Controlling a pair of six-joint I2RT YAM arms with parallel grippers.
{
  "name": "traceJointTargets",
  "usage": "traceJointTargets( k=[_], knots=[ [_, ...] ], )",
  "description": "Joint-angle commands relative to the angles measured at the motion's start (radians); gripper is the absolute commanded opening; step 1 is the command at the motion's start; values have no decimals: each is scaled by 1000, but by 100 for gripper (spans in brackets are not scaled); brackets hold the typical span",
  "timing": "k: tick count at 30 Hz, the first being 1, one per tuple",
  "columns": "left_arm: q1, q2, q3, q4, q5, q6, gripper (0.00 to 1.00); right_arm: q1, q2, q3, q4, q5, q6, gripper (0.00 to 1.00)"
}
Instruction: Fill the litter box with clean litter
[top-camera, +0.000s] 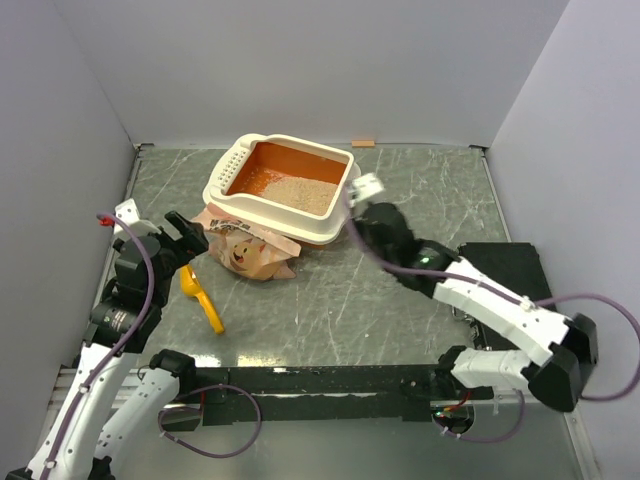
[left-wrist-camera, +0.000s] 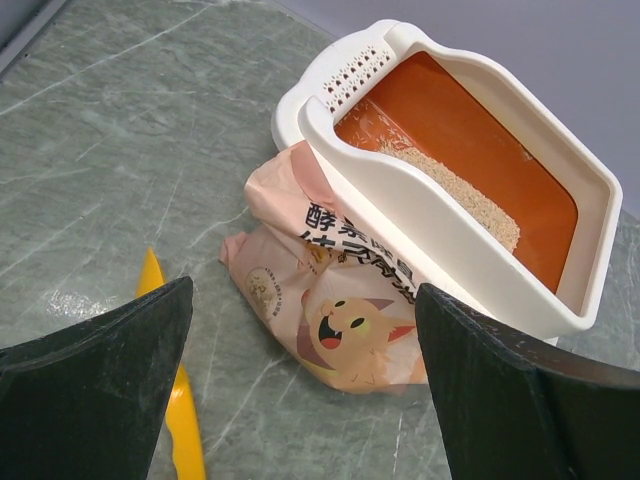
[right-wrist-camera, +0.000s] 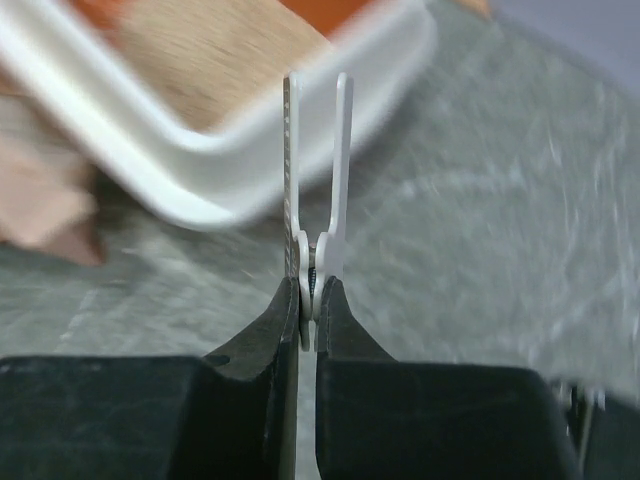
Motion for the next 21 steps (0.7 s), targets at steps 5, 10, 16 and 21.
traceJointTargets(
  k=[5, 10, 16, 21],
  knots=[
    [11, 10, -3, 38, 37, 6, 97, -384, -109, -182, -118, -210, 264, 0],
    [11, 25, -2, 38, 51, 9, 97, -562, -99, -275, -21, -345, 417, 0],
    [11, 31, -3, 41, 60, 12, 97, -725, -25, -393, 54, -475, 563, 0],
    [11, 39, -3, 39, 69, 14, 97, -787, 38, -447, 117, -546, 606, 1]
  ],
)
